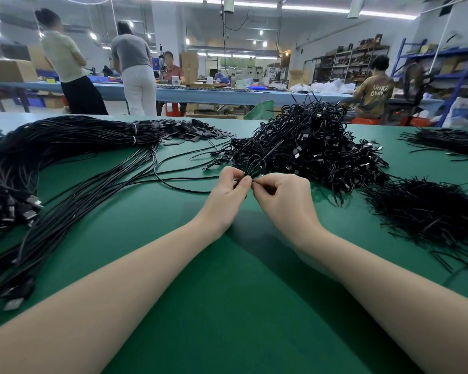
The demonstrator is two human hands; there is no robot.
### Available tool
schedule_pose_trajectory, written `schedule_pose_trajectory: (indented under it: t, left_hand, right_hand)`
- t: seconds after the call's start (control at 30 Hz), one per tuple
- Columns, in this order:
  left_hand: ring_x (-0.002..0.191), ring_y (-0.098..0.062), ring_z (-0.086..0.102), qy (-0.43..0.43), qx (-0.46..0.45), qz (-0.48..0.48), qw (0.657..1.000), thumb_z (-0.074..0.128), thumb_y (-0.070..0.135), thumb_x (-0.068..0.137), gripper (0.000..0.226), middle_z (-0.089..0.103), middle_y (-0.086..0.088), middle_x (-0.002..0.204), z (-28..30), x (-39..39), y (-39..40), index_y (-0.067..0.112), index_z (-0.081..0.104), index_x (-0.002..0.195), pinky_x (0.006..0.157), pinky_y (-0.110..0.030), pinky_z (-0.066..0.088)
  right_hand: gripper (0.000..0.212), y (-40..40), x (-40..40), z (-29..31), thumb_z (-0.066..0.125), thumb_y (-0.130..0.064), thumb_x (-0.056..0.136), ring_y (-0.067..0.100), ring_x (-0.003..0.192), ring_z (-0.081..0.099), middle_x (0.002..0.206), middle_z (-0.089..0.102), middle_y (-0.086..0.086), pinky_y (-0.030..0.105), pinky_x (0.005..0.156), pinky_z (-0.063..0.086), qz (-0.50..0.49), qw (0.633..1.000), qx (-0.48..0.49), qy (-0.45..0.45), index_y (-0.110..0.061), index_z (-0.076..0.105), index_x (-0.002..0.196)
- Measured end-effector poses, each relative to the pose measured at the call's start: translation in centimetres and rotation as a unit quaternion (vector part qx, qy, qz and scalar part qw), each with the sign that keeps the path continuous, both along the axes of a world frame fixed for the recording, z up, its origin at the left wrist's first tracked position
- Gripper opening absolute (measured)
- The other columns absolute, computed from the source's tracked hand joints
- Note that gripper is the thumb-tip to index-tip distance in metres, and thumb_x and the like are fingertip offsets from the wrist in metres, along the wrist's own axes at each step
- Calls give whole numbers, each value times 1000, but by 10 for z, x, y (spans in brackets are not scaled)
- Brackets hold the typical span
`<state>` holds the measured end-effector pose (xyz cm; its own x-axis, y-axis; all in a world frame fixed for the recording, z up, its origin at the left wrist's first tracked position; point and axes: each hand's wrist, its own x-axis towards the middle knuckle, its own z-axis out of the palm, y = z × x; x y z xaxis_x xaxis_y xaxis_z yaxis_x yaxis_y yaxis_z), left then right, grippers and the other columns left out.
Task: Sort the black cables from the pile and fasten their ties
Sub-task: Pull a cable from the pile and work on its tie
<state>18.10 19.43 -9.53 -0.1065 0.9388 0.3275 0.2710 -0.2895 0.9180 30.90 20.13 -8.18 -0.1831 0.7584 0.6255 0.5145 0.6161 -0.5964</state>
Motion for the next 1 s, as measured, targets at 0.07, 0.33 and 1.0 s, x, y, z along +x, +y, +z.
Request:
schedule_pose_trajectory:
  t: [0.07,0.33,1.0]
  left_hand:
    - [58,-6,42,-20,-7,-2,1000,47,30,99,11,49,3,68,0,1,-1,24,46,90,58,-23,34]
    - [92,-5,56,2,22,33,999,44,35,100,46,63,4,99,2,3,-8,28,65,60,84,-20,34]
    - [68,5,59,62,98,37,993,65,23,90,21,65,19,80,-5,-4,-2,42,63,82,60,-9,43]
  right_hand:
    - [22,2,2,1,61,-17,89,30,63,55,62,63,9,39,60,46,-4,1000,11,-13,-7,71,72]
    - [18,12,17,0,61,-13,85,24,67,55,66,63,7,40,63,46,-33,995,47,-81,-3,67,71]
    - [10,22,24,4,66,-3,81,21,62,54,63,62,7,23,56,38,16,990,109,-90,-2,72,73]
